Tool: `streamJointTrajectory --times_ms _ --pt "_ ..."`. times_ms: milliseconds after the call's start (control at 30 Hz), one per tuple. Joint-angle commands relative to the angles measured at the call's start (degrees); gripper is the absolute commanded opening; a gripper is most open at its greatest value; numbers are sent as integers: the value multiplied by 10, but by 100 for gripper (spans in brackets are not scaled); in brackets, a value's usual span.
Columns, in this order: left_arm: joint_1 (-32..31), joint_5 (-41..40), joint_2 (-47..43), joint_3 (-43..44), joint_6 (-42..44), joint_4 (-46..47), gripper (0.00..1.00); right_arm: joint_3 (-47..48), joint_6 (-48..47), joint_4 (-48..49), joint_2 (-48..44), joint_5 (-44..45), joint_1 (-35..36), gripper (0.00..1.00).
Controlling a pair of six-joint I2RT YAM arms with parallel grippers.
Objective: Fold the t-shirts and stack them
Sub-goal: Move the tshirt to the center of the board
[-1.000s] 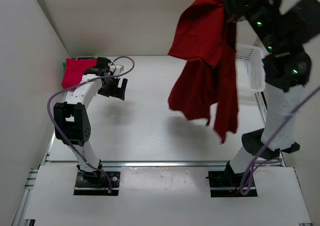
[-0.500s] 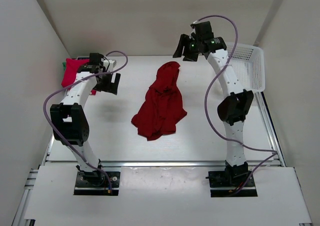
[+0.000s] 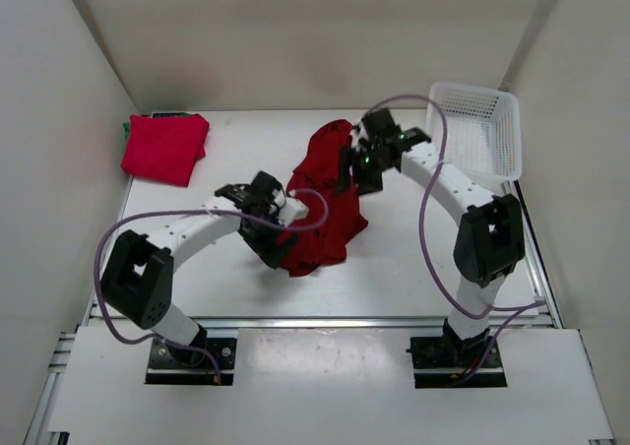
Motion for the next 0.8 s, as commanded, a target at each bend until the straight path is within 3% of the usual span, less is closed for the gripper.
streamJointTrajectory --times_ms 0,100,233,333,433,500,567,633,667,700,733,767 --pt "-30 -24 -25 -26 -4 52 99 -109 40 77 -33 -29 10 68" --pt "-34 -85 15 -44 -26 80 99 -177 59 107 -29 -21 1 70" --pt "-43 -116 50 -40 -34 121 98 -188 47 101 6 -11 -4 70" --pt "-45 -122 64 -32 -40 131 77 -181 49 112 38 -20 5 69" --pt "-39 -106 70 -32 -36 127 46 -164 52 115 78 -42 9 68" --pt "-41 -109 65 -40 -35 129 34 -159 61 107 95 -48 6 66" --pt "-43 -108 56 -52 -30 131 25 -155 63 113 111 -62 -1 59" --pt "-42 -103 51 -54 -32 138 10 -160 65 117 112 -75 -2 35" --pt "-39 -103 49 -55 -33 139 6 -166 69 118 108 -76 -6 28" --pt "-36 -99 48 -55 -34 136 0 -173 71 121 106 -79 -10 13" --pt "-31 -95 45 -53 -36 132 0 -182 71 127 97 -90 -17 1" --pt "-22 -91 42 -53 -35 129 0 -201 74 129 87 -99 -28 0"
